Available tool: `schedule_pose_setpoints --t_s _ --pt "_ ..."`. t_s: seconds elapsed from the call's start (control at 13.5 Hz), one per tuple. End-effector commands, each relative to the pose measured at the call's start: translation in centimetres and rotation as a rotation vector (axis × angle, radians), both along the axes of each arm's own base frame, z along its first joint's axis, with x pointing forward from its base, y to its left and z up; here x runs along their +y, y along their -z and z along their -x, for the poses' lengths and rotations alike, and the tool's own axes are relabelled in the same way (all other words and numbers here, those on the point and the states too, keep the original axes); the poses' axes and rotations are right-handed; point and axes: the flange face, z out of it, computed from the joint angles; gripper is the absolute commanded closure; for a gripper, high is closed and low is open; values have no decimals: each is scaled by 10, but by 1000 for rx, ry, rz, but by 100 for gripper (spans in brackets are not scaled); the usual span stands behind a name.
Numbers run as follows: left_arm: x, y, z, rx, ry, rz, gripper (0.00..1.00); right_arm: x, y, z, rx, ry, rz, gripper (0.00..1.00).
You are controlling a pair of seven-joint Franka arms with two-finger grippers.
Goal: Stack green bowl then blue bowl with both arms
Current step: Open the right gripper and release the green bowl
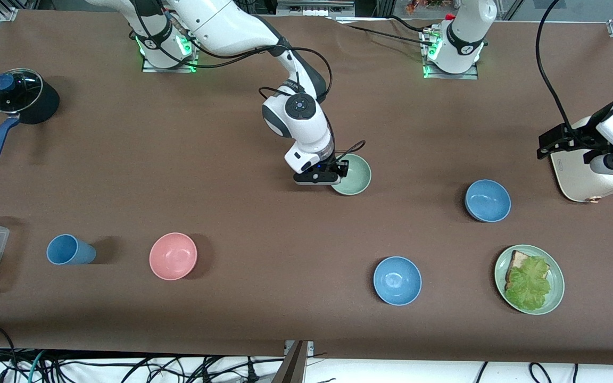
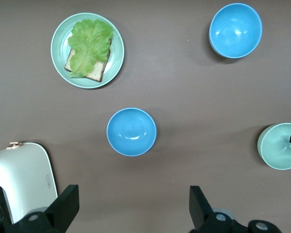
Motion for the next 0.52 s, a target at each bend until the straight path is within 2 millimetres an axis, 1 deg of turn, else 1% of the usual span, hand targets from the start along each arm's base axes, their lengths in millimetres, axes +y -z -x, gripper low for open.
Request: schedule_pose_setpoints --t_s 0.0,0.15,0.22,0.3,0.45 --pt "-4 -6 -6 1 3 15 0 -6 -20 -8 2 15 31 0" --pt "-4 -2 -8 9 5 15 0 -15 -34 -16 -3 21 51 0" --pt "-6 -2 -8 9 6 15 0 -20 -38 -21 -1 23 68 0" --pt "-7 -2 -8 9 10 15 0 -25 -50 -26 -6 29 65 0" --pt "-4 -2 -8 9 11 12 0 -36 -59 -35 -3 18 84 0"
